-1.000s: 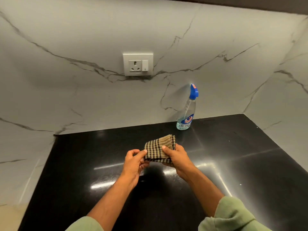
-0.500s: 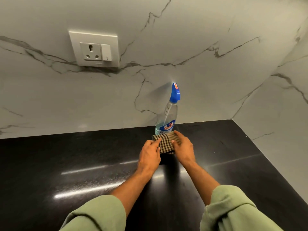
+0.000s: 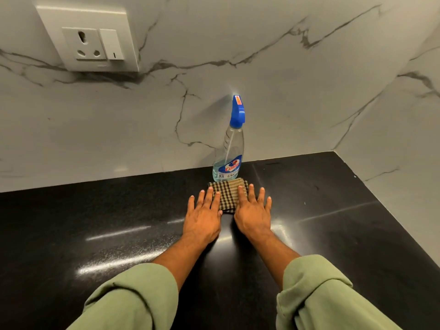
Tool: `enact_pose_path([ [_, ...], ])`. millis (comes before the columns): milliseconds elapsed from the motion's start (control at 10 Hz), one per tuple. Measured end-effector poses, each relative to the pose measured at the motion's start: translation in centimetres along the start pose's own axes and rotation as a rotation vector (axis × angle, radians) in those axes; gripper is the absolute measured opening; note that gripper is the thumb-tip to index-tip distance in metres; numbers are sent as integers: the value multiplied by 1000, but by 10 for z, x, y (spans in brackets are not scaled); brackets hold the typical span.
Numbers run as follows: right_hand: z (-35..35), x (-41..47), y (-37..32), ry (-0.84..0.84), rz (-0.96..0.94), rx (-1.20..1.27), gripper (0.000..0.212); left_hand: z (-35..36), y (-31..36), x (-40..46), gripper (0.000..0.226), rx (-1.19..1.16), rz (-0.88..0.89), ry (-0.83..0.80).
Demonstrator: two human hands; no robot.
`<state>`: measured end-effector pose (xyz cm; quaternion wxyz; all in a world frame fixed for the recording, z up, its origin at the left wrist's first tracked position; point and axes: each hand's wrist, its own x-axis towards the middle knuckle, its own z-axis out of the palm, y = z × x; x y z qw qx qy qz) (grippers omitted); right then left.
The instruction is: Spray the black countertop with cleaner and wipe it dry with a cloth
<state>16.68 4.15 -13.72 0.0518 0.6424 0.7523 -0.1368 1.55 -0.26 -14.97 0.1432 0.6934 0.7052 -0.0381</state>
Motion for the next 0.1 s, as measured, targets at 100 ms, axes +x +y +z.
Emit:
enact_pose_path([
  [100,-3,-10,-5,26,40,10,70,-16,-3,-9,69,15,-12,18],
])
